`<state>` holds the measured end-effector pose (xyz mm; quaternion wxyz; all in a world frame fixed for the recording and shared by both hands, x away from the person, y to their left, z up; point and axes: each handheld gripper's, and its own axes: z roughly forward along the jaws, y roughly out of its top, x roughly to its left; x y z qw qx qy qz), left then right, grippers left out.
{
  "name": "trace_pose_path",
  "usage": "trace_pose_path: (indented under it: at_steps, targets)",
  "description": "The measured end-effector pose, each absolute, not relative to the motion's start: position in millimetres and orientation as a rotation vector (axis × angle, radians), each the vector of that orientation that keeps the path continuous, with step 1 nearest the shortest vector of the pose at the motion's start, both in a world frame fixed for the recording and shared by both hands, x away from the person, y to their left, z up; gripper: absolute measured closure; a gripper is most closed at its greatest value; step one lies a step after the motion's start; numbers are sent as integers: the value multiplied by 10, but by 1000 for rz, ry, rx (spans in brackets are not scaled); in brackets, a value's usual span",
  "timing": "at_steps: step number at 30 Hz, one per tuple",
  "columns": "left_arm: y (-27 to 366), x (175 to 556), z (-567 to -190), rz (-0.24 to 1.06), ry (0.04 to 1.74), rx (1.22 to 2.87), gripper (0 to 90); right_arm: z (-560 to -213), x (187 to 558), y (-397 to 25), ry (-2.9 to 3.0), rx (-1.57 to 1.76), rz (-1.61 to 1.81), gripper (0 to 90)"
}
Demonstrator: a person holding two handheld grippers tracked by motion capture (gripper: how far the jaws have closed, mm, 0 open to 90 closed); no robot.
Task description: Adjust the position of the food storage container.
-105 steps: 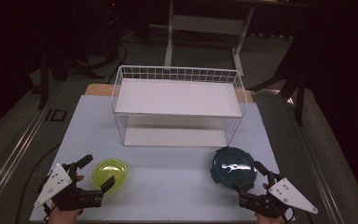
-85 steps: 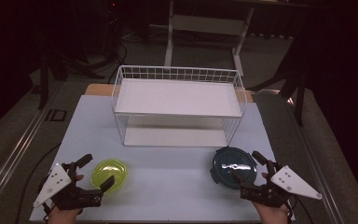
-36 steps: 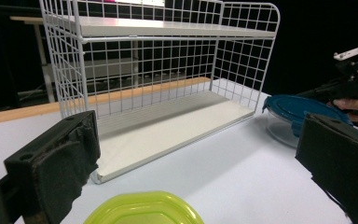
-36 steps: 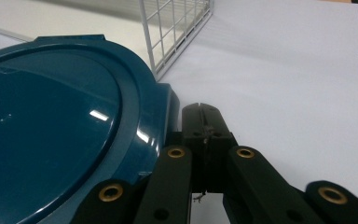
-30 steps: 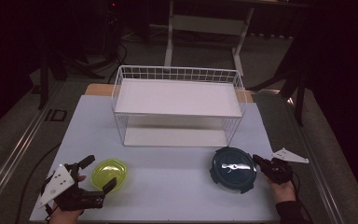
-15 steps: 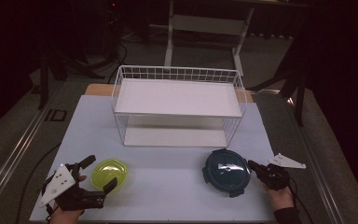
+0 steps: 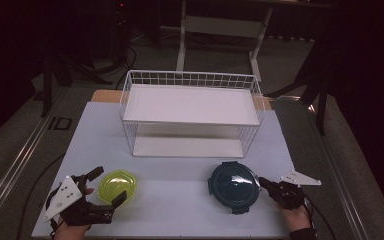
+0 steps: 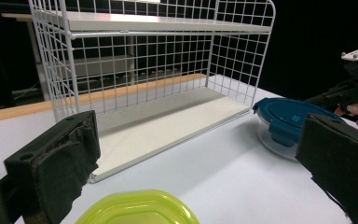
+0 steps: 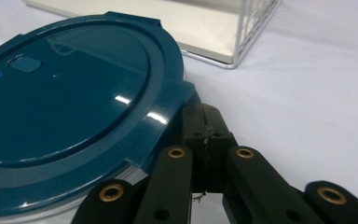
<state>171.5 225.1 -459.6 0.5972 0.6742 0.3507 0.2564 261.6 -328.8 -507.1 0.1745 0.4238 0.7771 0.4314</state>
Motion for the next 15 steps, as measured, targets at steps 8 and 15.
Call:
trace_pose_path:
  at_steps: [8,15]
  targets:
    - [2249,1706,-4591,593,809,1564,0,-5067,2629,-3275,2194,1206,1214,900]
    - [2229,1711,-4590,587,803,1568,0,-5064,2624,-3274,2201,1215,1218,900]
